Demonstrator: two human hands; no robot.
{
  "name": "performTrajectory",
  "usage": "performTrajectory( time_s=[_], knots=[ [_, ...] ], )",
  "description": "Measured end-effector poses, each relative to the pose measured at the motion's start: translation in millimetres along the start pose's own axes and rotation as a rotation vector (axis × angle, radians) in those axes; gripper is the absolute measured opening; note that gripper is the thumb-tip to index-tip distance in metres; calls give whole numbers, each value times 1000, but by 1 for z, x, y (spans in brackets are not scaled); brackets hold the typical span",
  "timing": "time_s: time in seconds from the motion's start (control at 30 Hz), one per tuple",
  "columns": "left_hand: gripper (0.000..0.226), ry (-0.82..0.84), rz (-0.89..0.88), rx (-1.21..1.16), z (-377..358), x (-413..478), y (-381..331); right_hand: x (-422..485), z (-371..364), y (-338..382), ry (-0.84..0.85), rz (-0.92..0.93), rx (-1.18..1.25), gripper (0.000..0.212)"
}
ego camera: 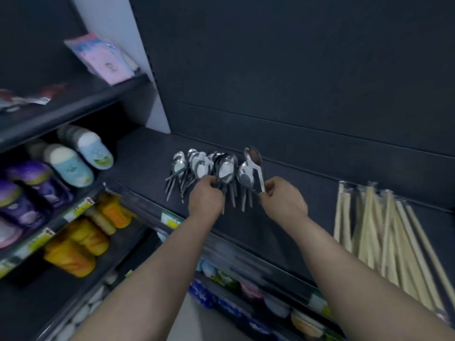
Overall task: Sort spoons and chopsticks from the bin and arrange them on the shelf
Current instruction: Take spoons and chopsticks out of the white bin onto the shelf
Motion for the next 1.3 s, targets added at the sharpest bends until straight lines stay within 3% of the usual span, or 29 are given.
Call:
performTrajectory(
  time_s=[0.3, 0.47, 0.57, 0.67, 0.8, 0.93, 1.3],
  knots=[
    [45, -1, -179, 263, 16, 82, 14, 55, -69, 34, -17, -112, -9, 42],
    [34, 23, -216, 521, 8, 94, 20, 65, -78, 42, 63, -44, -188, 28],
    [32, -35, -305, 533, 8, 94, 8, 61, -68, 46, 68, 46, -350, 24],
    [29, 30, -446, 521, -8, 80, -20, 49, -44, 42, 16, 136, -570, 18],
    [26, 122, -629, 587, -50, 35, -57, 17, -3, 9, 48, 71, -771, 24],
    [27, 197, -771, 575, -97, -34, -86, -31, 41, -36, 14, -54, -773, 26],
    [27, 373, -976, 450, -212, -279, -153, -224, 229, -168, -361, -272, -868, 21]
  ],
)
Point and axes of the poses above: each hand's wrist, its own x-axis towards the middle knuckle, its own z-axis out of the back of the hand, y = z × x, the point moved 5 cm from there along x, towards the middle knuckle, and after that the axes turned 12 degrees about z, right-handed, at the moved point
